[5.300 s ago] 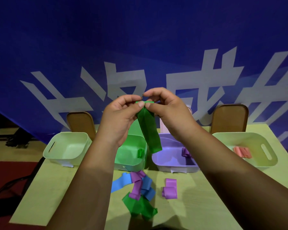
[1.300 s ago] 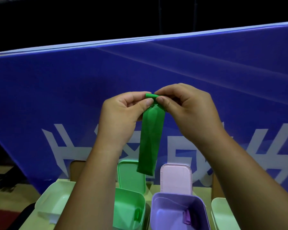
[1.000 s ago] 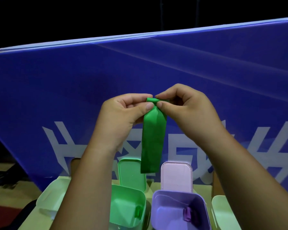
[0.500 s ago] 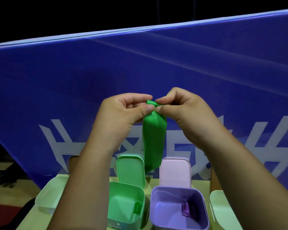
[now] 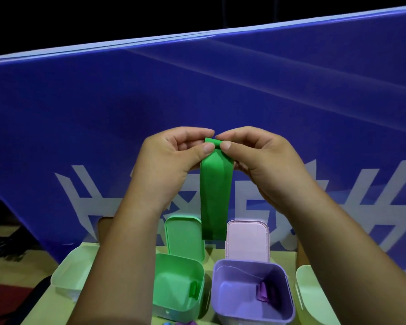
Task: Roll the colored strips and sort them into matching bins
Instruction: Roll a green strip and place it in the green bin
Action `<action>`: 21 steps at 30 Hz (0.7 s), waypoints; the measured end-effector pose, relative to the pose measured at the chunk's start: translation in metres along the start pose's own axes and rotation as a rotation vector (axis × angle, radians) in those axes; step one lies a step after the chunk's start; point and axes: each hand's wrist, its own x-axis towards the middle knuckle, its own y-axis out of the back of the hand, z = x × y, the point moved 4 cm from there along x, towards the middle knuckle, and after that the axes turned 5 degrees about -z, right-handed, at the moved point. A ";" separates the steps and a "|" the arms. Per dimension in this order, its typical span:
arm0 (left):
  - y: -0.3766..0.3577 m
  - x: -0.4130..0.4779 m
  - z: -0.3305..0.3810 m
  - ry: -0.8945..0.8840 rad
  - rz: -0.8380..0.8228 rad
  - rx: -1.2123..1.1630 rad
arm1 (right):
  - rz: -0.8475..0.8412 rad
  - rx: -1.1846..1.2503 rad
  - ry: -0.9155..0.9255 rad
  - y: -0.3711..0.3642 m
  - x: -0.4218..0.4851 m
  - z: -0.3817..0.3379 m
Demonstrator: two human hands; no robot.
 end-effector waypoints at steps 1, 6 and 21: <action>0.000 0.000 -0.001 0.003 -0.001 0.009 | 0.005 -0.009 -0.002 0.001 0.001 0.001; 0.000 0.002 -0.007 0.045 -0.020 -0.034 | 0.032 0.033 -0.027 -0.001 0.003 0.007; -0.009 0.000 -0.027 0.166 -0.081 -0.217 | 0.125 -0.081 -0.010 -0.001 0.005 0.012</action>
